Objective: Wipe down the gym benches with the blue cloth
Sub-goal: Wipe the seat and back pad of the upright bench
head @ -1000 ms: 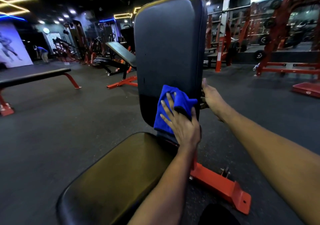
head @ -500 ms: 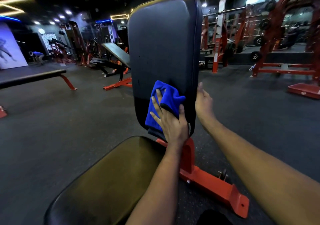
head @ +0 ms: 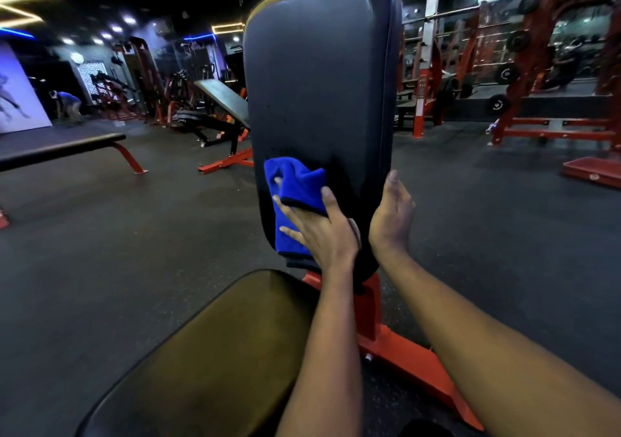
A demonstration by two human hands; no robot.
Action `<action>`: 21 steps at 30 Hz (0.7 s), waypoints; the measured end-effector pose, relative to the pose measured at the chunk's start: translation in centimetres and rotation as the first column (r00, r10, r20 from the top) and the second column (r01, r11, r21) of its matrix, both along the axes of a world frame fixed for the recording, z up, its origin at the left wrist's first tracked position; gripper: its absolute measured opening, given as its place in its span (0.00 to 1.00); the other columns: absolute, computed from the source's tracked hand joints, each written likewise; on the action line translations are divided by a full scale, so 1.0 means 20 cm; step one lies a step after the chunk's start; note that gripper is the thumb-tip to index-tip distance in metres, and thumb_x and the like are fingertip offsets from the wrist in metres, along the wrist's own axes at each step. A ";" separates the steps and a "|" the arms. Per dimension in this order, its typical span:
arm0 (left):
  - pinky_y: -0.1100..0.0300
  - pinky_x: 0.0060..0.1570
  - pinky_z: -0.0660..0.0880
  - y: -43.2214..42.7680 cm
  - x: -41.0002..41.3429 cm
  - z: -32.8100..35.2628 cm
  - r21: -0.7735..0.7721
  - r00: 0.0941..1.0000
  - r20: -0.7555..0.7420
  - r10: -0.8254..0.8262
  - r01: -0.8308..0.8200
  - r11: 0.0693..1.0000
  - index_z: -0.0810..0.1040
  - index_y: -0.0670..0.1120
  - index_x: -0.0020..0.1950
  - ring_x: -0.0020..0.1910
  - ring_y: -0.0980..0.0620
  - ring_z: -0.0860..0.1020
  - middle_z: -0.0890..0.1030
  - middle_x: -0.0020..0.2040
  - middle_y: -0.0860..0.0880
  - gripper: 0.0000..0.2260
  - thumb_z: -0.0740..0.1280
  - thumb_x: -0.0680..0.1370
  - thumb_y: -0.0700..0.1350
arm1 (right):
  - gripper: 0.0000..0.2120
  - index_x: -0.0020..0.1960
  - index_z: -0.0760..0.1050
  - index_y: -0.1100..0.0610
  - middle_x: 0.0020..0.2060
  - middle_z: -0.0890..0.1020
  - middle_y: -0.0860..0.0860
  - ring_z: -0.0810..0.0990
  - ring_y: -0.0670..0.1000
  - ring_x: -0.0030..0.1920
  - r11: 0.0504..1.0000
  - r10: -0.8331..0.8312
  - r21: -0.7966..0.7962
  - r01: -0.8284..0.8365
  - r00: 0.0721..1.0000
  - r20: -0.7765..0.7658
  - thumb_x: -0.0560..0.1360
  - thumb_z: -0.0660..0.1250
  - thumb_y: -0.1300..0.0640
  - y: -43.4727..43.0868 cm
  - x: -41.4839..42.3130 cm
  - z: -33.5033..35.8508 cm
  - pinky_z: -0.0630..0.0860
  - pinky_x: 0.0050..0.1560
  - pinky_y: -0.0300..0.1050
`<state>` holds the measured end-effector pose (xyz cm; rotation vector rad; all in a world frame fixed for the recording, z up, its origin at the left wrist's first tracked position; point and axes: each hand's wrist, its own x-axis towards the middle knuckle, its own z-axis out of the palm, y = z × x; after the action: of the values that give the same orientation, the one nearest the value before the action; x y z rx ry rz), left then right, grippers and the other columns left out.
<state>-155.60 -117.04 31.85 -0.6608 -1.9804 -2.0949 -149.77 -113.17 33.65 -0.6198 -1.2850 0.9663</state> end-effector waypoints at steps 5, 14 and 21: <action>0.46 0.76 0.38 0.00 -0.32 0.13 -0.021 0.988 0.137 0.070 -0.067 0.997 0.45 0.42 0.80 0.79 0.48 0.47 0.48 0.80 0.43 0.37 0.53 0.80 0.63 | 0.21 0.43 0.79 0.56 0.39 0.83 0.51 0.81 0.48 0.42 0.998 -0.007 0.064 0.008 1.000 -0.019 0.84 0.53 0.47 -0.01 0.01 -0.02 0.72 0.40 0.56; 0.53 0.76 0.39 -0.06 -0.17 0.04 -0.018 0.989 0.143 0.042 -0.040 0.999 0.48 0.39 0.79 0.79 0.44 0.48 0.52 0.80 0.40 0.33 0.57 0.83 0.55 | 0.26 0.63 0.79 0.58 0.51 0.84 0.54 0.81 0.51 0.54 0.996 -0.055 -0.070 0.061 0.995 0.081 0.84 0.49 0.44 -0.03 -0.01 0.00 0.75 0.56 0.43; 0.44 0.71 0.61 -0.05 -0.59 0.18 -0.047 0.963 0.256 0.090 -0.081 0.996 0.67 0.40 0.73 0.72 0.38 0.66 0.69 0.72 0.38 0.32 0.52 0.80 0.64 | 0.22 0.31 0.63 0.45 0.23 0.64 0.45 0.64 0.43 0.24 0.985 -0.166 -0.026 0.168 0.983 0.076 0.85 0.52 0.49 -0.04 -0.03 0.00 0.62 0.30 0.47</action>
<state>-167.34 -117.97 35.38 -0.3131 -2.1405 -2.1924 -150.47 -113.87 33.57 -0.7822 -1.2627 0.8336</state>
